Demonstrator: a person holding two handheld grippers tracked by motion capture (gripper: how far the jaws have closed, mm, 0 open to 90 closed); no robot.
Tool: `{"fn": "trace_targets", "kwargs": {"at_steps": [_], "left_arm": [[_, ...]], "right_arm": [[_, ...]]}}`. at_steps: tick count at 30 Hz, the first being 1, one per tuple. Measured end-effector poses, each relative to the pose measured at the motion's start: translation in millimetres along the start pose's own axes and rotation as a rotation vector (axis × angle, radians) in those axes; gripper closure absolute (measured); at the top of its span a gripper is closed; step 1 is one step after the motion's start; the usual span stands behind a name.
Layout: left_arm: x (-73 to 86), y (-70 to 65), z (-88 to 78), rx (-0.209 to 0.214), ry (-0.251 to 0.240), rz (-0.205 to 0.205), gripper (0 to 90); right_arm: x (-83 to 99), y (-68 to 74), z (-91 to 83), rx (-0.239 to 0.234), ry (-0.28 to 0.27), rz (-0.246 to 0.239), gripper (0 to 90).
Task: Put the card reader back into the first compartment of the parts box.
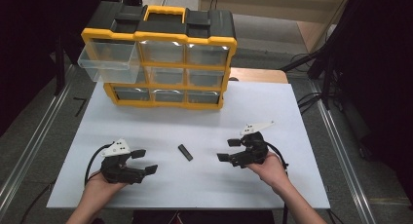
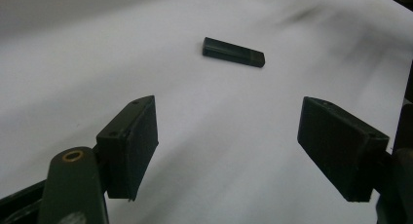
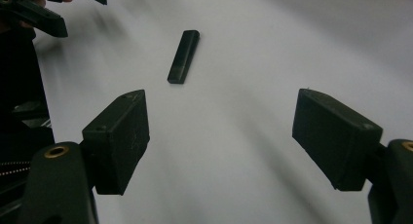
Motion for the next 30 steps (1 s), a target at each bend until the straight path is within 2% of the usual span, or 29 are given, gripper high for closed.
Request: {"fn": "trace_targets", "kwargs": {"at_steps": [8,23,27,30], "left_arm": [[-0.2,-0.6,0.3,0.001,0.002,-0.002,24.1],[0.1,-0.3,-0.3,-0.002,-0.001,-0.010,24.0],[0.4,-0.2,0.0,-0.006,0.002,-0.004,24.0],[0.8,1.4,0.1,-0.009,0.006,-0.006,24.1]], "right_arm": [[-11.4,3.3,10.5,0.002,0.029,0.012,20.4],[-36.0,9.4,31.3,-0.022,0.023,0.001,20.6],[-42.3,11.8,36.7,-0.011,0.021,-0.006,20.5],[-46.7,13.5,41.1,-0.010,0.014,0.005,20.5]]}}
Point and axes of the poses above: each handheld gripper's, and its own axes: z roughly forward along the jaws, x roughly out of its underside, y roughly to its left, the point moved 2 cm from there along z, roughly forward along the jaws, and after that the axes turned 6 degrees about -x, right-handed, at the moved point
